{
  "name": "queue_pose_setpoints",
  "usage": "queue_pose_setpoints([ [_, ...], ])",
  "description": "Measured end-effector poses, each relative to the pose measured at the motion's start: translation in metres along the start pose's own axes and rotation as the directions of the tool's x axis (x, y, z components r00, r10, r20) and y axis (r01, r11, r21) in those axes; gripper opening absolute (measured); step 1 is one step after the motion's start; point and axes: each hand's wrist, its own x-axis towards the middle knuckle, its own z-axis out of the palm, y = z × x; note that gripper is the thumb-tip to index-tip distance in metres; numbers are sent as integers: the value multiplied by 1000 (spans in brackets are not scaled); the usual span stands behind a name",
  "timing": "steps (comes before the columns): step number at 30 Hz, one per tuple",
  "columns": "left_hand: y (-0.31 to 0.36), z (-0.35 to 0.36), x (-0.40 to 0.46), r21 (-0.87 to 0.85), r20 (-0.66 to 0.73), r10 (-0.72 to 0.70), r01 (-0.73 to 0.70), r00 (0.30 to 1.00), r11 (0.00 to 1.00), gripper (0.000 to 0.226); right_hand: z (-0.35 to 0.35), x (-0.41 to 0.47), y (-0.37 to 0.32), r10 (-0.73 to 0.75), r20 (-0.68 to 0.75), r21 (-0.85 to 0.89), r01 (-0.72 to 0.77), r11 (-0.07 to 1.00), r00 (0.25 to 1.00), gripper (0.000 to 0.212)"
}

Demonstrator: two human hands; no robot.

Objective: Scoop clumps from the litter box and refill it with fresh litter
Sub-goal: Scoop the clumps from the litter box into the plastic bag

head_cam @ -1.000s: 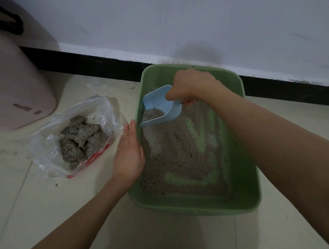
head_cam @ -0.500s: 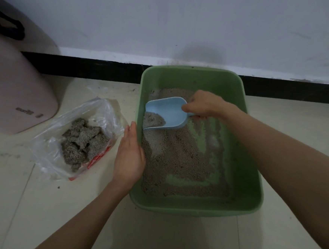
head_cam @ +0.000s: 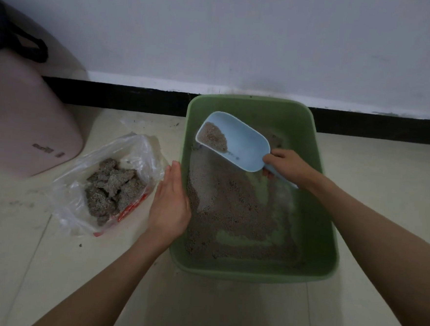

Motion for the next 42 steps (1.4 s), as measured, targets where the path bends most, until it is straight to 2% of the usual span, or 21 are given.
queue_pose_setpoints([
  [5, 0, -4, -3, 54, 32, 2, -4, 999, 999, 62, -8, -8, -1, 44, -90, -16, -45, 999, 995, 35],
  [8, 0, -5, -9, 43, 50, -9, 6, 999, 999, 63, -6, -11, 0, 124, -128, -15, -127, 992, 984, 32],
  [13, -1, -5, -15, 26, 70, -16, 14, 997, 1000, 66, 6, -7, 1, 191, -101, -30, -194, 980, 977, 33],
  [26, 3, -1, -15, -94, 4, -56, 56, 998, 994, 68, 35, 27, -22, 248, -66, -72, -252, 965, 967, 32],
  [31, 3, 1, -15, -100, -7, -50, 49, 999, 994, 69, 41, 41, -30, 217, -86, -125, -227, 966, 972, 32],
  [42, 3, 2, -15, -133, -12, -54, 52, 998, 990, 73, 55, 64, -31, 237, -186, -59, -252, 966, 953, 43],
])
